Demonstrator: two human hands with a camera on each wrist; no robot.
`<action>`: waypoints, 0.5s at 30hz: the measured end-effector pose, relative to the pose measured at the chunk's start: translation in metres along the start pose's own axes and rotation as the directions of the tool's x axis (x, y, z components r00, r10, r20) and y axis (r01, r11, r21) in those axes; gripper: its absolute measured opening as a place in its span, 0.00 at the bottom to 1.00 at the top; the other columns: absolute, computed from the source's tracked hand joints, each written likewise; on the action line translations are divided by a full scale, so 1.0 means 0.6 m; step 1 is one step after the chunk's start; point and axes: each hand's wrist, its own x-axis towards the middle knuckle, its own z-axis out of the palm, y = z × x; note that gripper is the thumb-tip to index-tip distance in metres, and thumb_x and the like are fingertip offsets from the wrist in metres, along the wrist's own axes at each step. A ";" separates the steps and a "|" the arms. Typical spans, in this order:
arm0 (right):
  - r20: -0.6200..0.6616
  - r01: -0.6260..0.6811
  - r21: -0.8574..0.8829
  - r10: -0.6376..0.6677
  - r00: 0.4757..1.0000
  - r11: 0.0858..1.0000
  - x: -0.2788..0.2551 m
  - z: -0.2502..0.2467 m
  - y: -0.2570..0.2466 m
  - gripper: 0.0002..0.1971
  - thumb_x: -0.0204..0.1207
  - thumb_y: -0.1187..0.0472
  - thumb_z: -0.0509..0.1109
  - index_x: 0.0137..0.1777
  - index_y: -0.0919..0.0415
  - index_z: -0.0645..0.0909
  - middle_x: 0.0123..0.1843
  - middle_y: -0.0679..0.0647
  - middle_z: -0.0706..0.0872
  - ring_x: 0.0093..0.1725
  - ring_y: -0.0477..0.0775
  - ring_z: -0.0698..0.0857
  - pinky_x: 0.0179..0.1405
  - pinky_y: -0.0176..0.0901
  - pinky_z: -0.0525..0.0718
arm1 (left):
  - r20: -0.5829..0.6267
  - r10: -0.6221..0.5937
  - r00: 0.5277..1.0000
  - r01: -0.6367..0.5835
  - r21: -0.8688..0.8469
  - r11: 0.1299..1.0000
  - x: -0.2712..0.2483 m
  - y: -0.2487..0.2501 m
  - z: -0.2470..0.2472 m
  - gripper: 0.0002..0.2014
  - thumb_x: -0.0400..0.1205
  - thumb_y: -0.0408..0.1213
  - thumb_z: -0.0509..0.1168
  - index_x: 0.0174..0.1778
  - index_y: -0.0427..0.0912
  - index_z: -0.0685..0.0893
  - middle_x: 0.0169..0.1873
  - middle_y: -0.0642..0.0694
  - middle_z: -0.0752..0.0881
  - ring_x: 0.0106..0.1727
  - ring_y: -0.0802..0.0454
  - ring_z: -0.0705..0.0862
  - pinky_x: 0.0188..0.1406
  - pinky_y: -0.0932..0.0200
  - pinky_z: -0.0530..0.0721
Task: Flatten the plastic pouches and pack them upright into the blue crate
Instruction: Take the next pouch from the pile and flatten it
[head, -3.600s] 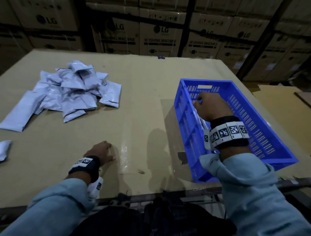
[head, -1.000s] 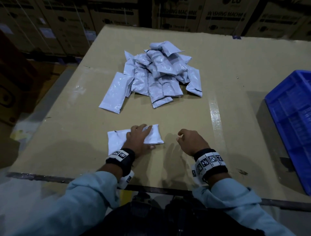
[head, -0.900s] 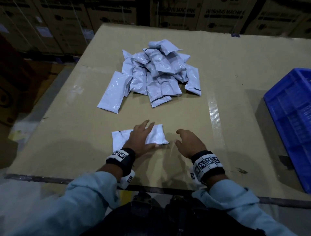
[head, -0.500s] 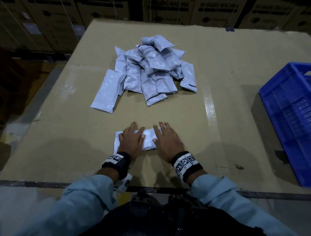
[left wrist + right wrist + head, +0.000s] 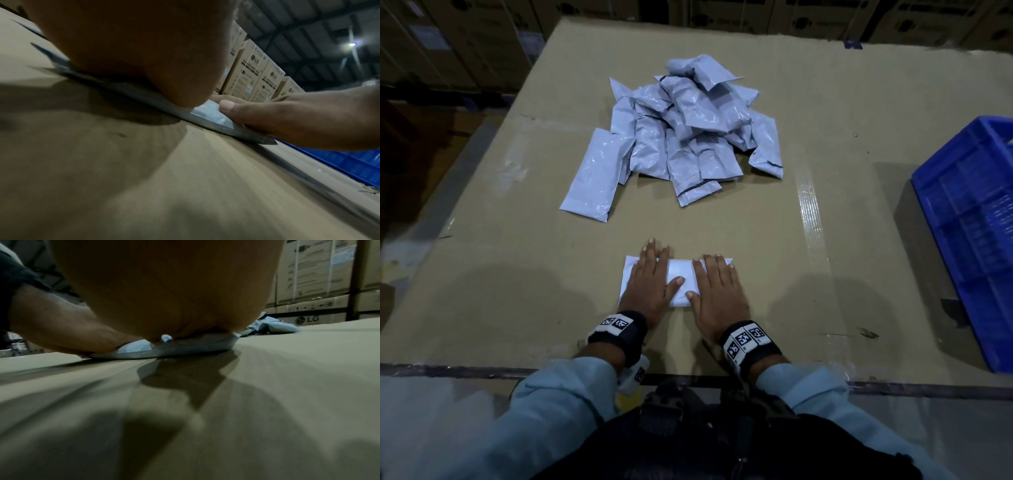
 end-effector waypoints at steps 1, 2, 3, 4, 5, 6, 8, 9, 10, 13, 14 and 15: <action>-0.011 -0.016 0.011 0.017 1.000 1.000 -0.002 0.001 0.000 0.35 0.84 0.43 0.48 0.88 0.58 0.60 0.88 0.62 0.62 0.88 0.65 0.57 0.86 0.65 0.58 | 0.000 -0.013 1.000 0.013 -0.015 1.000 -0.002 -0.004 -0.001 0.46 0.83 0.70 0.41 0.91 0.41 0.50 0.90 0.39 0.45 0.91 0.43 0.46 0.88 0.40 0.54; -0.021 -0.031 0.022 0.031 0.999 0.999 -0.003 0.002 0.001 0.34 0.84 0.43 0.49 0.88 0.57 0.59 0.88 0.62 0.62 0.88 0.65 0.57 0.86 0.65 0.59 | 0.000 -0.027 1.000 0.027 -0.015 1.000 -0.005 -0.010 -0.003 0.49 0.82 0.73 0.40 0.91 0.39 0.49 0.90 0.39 0.46 0.91 0.43 0.46 0.88 0.41 0.52; -0.029 -0.043 0.029 0.044 0.999 0.999 -0.004 0.003 0.001 0.34 0.84 0.43 0.50 0.88 0.56 0.59 0.88 0.63 0.62 0.88 0.66 0.57 0.85 0.64 0.60 | 0.004 -0.043 0.999 0.043 0.009 0.999 -0.009 -0.016 -0.007 0.52 0.80 0.76 0.39 0.91 0.38 0.47 0.90 0.40 0.46 0.91 0.43 0.47 0.88 0.42 0.50; -0.035 -0.054 0.033 0.055 0.998 0.998 -0.004 0.004 0.001 0.34 0.84 0.43 0.50 0.88 0.56 0.59 0.88 0.63 0.62 0.87 0.66 0.57 0.85 0.64 0.60 | 0.014 -0.061 0.998 0.060 0.048 0.997 -0.012 -0.025 -0.010 0.53 0.79 0.77 0.40 0.91 0.39 0.46 0.90 0.41 0.46 0.91 0.42 0.47 0.88 0.42 0.49; -0.045 -0.063 0.037 0.065 0.997 0.997 -0.003 0.004 0.001 0.34 0.84 0.42 0.50 0.88 0.56 0.60 0.87 0.63 0.62 0.87 0.67 0.58 0.85 0.64 0.61 | 0.028 -0.080 0.996 0.078 0.088 0.993 -0.015 -0.032 -0.014 0.54 0.79 0.77 0.42 0.91 0.39 0.44 0.91 0.42 0.45 0.91 0.42 0.46 0.87 0.41 0.48; -0.056 -0.074 0.040 0.076 0.996 0.996 -0.003 0.004 0.001 0.35 0.84 0.41 0.50 0.87 0.57 0.60 0.87 0.63 0.62 0.87 0.67 0.58 0.85 0.63 0.61 | 0.043 -0.092 0.995 0.086 0.123 0.989 -0.018 -0.039 -0.016 0.54 0.79 0.77 0.44 0.91 0.40 0.43 0.91 0.42 0.45 0.91 0.42 0.46 0.87 0.41 0.48; -0.067 -0.100 0.049 0.104 0.992 0.994 -0.003 0.007 0.007 0.37 0.83 0.37 0.50 0.87 0.58 0.59 0.87 0.61 0.61 0.88 0.67 0.56 0.85 0.64 0.60 | 0.062 -0.082 0.995 0.070 0.178 0.982 -0.020 -0.046 -0.023 0.56 0.78 0.78 0.47 0.91 0.39 0.42 0.91 0.42 0.44 0.91 0.41 0.46 0.87 0.39 0.49; -0.064 -0.117 0.057 0.121 0.991 0.991 -0.004 0.009 0.011 0.40 0.82 0.34 0.50 0.87 0.59 0.58 0.88 0.61 0.60 0.88 0.66 0.56 0.85 0.64 0.60 | 0.069 -0.072 0.995 0.057 0.201 0.978 -0.021 -0.048 -0.025 0.57 0.78 0.79 0.46 0.91 0.38 0.41 0.90 0.41 0.44 0.91 0.40 0.46 0.86 0.38 0.49; -0.055 -0.137 0.063 0.141 0.989 0.989 -0.005 0.011 0.017 0.43 0.81 0.31 0.49 0.88 0.59 0.56 0.89 0.61 0.59 0.88 0.66 0.55 0.85 0.64 0.60 | 0.080 -0.067 0.995 0.047 0.224 0.973 -0.021 -0.049 -0.025 0.57 0.77 0.79 0.45 0.90 0.38 0.41 0.90 0.40 0.44 0.91 0.40 0.45 0.86 0.37 0.49; 0.000 -0.189 0.008 0.189 0.982 0.982 -0.004 0.009 0.028 0.52 0.76 0.24 0.47 0.89 0.62 0.51 0.90 0.66 0.54 0.89 0.68 0.53 0.87 0.64 0.56 | 0.120 -0.065 0.991 0.028 0.291 0.956 -0.016 -0.043 -0.034 0.62 0.72 0.83 0.33 0.89 0.35 0.39 0.90 0.37 0.42 0.90 0.38 0.45 0.86 0.33 0.46; 0.021 -0.201 -0.027 0.202 0.979 0.979 -0.001 0.004 0.026 0.53 0.76 0.24 0.50 0.90 0.64 0.48 0.90 0.67 0.51 0.89 0.69 0.50 0.87 0.64 0.53 | 0.118 -0.043 0.992 0.005 0.306 0.952 -0.014 -0.038 -0.038 0.63 0.71 0.84 0.31 0.89 0.33 0.41 0.89 0.34 0.43 0.90 0.36 0.46 0.85 0.32 0.47; 0.034 -0.207 -0.047 0.209 0.977 0.977 0.004 -0.002 0.022 0.54 0.78 0.26 0.54 0.90 0.66 0.45 0.91 0.67 0.47 0.90 0.68 0.46 0.88 0.63 0.50 | 0.105 0.002 0.994 -0.034 0.310 0.950 -0.011 -0.031 -0.041 0.63 0.72 0.83 0.31 0.89 0.33 0.43 0.89 0.32 0.44 0.90 0.35 0.47 0.85 0.31 0.48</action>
